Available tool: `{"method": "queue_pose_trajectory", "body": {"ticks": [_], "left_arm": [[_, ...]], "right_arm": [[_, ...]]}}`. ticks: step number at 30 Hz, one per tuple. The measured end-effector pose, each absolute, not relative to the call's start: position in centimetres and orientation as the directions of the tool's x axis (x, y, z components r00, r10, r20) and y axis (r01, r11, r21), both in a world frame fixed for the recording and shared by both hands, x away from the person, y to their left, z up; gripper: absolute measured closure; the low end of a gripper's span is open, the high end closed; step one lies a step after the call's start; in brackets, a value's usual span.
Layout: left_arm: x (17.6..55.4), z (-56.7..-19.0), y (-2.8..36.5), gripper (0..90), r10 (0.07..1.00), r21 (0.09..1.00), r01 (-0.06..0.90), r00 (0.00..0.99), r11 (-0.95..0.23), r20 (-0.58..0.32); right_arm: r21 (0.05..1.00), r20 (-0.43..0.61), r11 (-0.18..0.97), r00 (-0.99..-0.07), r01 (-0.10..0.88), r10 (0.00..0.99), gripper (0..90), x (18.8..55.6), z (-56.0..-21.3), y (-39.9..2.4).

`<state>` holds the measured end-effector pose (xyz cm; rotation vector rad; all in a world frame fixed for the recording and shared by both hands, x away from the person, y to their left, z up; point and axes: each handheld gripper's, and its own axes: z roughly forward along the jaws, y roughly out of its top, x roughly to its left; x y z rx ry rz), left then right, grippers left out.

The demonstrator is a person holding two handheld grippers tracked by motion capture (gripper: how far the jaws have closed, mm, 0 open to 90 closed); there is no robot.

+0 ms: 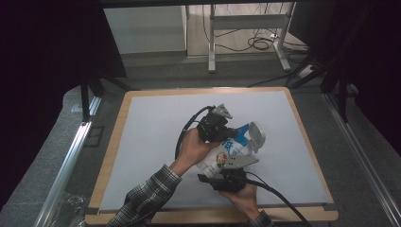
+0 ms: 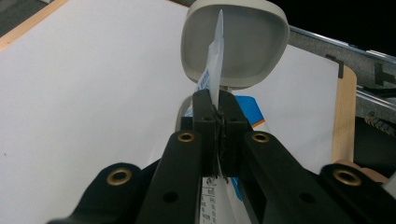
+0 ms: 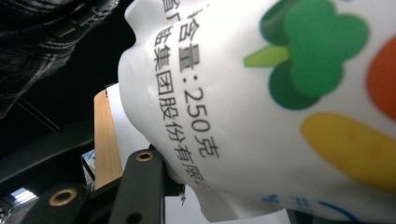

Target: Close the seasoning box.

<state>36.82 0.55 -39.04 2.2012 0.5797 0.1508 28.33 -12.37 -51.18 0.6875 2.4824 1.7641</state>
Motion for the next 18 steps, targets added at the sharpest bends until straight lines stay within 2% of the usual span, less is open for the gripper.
{"method": "queue_pose_trajectory", "body": {"ticks": [18], "left_arm": [[37.42, -39.08, 0.0, 88.5, 0.469, 0.742, 0.382, 0.877, -0.551, -0.103]], "right_arm": [[0.905, 0.256, 0.241, -0.9, 0.352, 0.352, 61.1, 28.3, -50.69, -12.46]]}}
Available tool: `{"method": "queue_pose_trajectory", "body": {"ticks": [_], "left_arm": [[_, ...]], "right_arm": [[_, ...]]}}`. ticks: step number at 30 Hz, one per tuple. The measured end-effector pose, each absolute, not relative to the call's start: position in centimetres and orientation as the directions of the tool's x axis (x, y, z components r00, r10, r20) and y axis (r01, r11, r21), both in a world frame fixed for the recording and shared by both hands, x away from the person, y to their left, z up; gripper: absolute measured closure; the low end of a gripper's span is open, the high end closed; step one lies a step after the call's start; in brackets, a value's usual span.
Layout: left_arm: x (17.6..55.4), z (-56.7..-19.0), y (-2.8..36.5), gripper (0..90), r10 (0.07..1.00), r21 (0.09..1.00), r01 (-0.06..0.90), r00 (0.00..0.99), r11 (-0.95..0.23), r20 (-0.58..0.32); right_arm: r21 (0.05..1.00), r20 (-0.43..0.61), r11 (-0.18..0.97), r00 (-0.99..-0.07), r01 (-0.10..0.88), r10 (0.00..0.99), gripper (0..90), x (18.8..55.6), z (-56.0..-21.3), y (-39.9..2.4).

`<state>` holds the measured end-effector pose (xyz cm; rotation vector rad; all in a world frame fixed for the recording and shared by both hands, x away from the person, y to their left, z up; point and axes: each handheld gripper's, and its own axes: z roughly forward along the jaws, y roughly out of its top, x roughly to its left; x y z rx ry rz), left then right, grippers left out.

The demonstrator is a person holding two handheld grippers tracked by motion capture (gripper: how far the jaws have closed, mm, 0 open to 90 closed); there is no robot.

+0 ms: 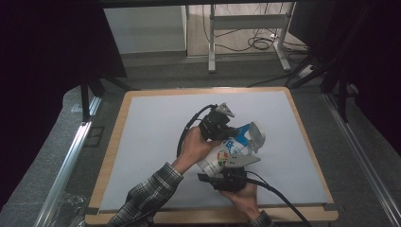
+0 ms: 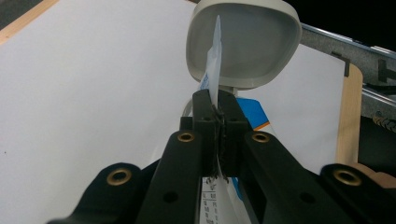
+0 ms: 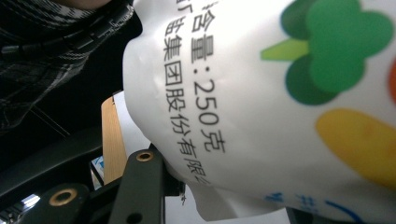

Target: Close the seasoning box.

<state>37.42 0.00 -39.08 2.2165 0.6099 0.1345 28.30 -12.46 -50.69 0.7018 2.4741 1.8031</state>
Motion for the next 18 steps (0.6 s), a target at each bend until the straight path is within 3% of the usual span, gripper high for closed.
{"method": "queue_pose_trajectory", "body": {"ticks": [18], "left_arm": [[37.87, -38.94, -0.24, 88.4, 0.474, 0.719, 0.399, 0.873, -0.569, -0.11]], "right_arm": [[0.904, 0.279, 0.223, -0.898, 0.365, 0.34, 61.1, 28.35, -50.39, -12.53]]}}
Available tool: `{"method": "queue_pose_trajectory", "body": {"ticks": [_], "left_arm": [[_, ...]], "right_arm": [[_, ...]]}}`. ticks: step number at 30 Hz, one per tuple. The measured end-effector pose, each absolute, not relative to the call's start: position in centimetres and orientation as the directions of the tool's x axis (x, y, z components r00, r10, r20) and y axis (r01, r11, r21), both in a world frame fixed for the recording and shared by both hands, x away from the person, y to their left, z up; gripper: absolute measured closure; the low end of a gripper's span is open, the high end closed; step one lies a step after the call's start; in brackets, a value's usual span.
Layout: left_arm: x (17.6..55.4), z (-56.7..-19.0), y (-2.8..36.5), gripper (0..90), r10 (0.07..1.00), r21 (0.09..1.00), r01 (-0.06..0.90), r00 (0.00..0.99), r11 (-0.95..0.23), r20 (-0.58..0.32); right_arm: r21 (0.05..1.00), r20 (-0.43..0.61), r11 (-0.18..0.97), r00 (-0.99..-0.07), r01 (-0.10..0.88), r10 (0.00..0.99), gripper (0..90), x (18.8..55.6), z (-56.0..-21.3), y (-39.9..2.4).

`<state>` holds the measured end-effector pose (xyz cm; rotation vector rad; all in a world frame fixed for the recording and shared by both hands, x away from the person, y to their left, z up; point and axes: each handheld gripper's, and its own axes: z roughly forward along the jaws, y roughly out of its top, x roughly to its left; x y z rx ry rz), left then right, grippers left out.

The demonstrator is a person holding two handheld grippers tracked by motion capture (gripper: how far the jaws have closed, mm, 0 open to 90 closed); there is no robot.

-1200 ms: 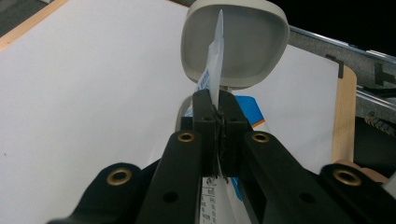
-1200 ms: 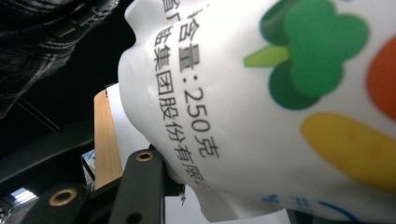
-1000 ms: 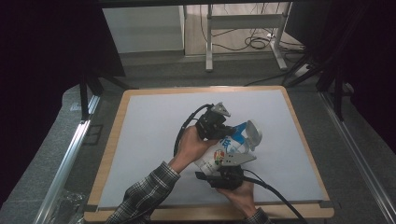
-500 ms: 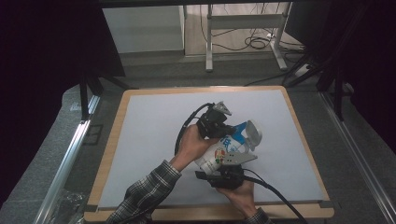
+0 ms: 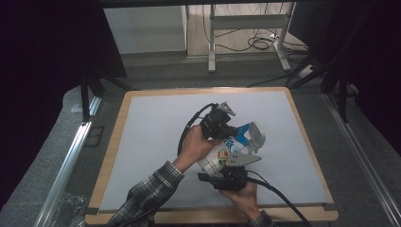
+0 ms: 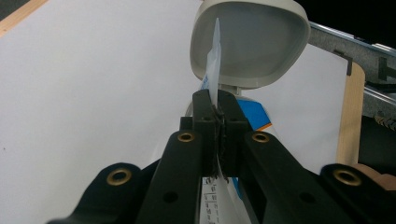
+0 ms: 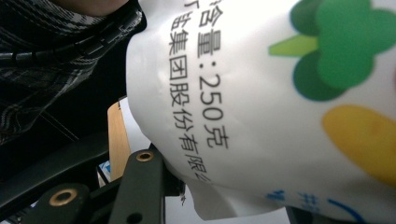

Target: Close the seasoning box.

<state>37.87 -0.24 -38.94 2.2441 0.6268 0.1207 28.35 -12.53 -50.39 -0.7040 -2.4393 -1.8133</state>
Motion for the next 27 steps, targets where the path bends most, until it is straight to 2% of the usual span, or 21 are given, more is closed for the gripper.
{"method": "queue_pose_trajectory", "body": {"ticks": [27], "left_arm": [[38.6, -38.78, -0.43, 88.3, 0.483, 0.689, 0.44, 0.863, -0.576, -0.147]], "right_arm": [[0.906, 0.288, 0.208, -0.898, 0.368, 0.333, 61.2, 28.29, -49.92, -12.54]]}}
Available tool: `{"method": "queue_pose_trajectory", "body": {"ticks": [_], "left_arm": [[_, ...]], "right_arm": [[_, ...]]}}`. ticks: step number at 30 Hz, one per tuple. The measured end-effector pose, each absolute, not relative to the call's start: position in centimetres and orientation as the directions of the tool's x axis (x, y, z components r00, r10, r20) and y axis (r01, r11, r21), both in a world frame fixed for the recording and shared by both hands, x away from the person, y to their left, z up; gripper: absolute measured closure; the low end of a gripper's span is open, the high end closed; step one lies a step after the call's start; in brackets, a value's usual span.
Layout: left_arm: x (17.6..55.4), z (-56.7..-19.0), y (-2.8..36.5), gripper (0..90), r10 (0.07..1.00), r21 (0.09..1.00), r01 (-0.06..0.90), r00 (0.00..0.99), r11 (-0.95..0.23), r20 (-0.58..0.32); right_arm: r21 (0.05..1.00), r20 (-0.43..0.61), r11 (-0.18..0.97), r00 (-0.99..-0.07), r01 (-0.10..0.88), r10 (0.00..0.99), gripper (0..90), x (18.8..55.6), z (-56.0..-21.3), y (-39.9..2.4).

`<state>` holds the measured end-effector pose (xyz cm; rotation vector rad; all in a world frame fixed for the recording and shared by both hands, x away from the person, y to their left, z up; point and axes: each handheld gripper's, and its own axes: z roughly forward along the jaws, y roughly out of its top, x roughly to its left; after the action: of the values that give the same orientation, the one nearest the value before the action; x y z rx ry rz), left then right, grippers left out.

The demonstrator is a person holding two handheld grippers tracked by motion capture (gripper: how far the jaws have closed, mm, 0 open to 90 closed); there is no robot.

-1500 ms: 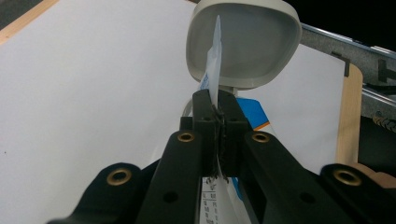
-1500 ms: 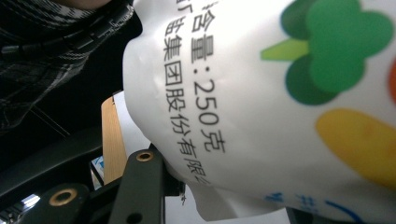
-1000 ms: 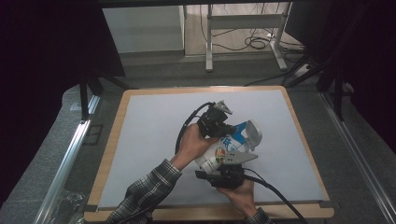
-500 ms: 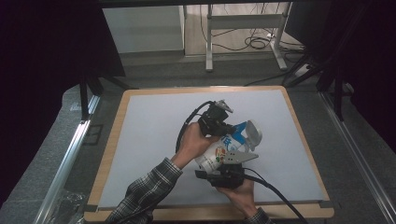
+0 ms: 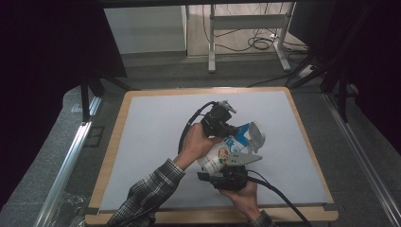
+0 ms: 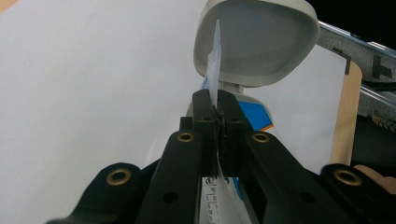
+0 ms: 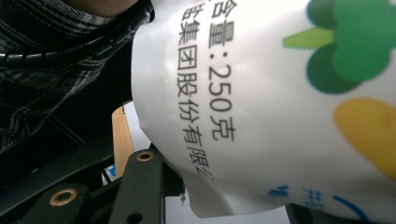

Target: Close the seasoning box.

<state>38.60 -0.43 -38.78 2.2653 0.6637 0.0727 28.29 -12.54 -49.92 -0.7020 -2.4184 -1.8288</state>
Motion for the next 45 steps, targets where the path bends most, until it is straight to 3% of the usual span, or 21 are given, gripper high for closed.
{"method": "queue_pose_trajectory", "body": {"ticks": [45], "left_arm": [[39.09, -38.63, -0.73, 87.3, 0.486, 0.667, 0.466, 0.856, -0.581, -0.175]], "right_arm": [[0.906, 0.3, 0.195, -0.896, 0.375, 0.328, 61.1, 28.22, -49.53, -12.53]]}}
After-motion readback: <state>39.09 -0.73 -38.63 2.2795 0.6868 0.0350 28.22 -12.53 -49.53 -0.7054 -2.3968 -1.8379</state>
